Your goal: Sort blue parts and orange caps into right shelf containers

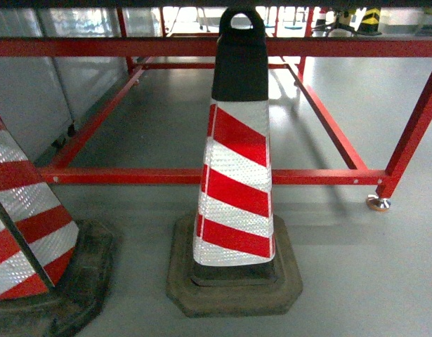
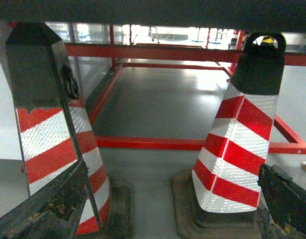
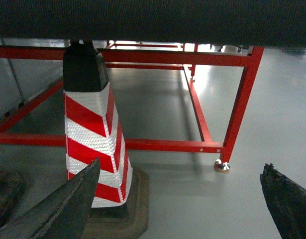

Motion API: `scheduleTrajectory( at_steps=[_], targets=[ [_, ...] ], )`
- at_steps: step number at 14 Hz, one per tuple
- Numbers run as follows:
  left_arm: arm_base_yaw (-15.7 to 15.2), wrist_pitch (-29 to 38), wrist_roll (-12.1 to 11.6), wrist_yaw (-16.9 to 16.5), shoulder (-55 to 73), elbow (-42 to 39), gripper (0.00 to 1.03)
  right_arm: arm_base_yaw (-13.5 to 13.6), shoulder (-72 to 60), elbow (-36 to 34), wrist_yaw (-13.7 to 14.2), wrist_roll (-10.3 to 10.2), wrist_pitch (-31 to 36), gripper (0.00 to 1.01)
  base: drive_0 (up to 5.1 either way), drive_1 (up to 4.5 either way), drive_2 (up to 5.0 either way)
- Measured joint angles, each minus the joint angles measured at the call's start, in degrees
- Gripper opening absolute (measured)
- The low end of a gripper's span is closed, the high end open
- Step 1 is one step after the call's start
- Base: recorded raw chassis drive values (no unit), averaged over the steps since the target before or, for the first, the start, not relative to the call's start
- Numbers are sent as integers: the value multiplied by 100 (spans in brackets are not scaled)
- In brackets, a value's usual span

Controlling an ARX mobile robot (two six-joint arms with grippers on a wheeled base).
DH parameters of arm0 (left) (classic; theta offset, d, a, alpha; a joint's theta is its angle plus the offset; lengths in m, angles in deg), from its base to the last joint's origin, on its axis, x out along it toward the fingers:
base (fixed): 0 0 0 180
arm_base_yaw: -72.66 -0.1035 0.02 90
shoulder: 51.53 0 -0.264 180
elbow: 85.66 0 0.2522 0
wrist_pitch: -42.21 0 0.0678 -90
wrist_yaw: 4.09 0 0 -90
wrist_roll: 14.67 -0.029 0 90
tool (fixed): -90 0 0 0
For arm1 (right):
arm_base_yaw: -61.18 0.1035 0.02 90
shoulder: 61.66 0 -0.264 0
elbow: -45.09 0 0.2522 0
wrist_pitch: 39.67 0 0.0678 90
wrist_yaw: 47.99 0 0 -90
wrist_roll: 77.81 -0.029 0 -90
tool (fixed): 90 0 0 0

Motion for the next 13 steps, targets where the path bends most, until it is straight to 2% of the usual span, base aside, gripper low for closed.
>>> scheduleTrajectory(
  at_steps=[13],
  targets=[
    [0,4,0,-4,0,0,98,0,0,0,7,-39,7,98,0,0,0]
  ],
)
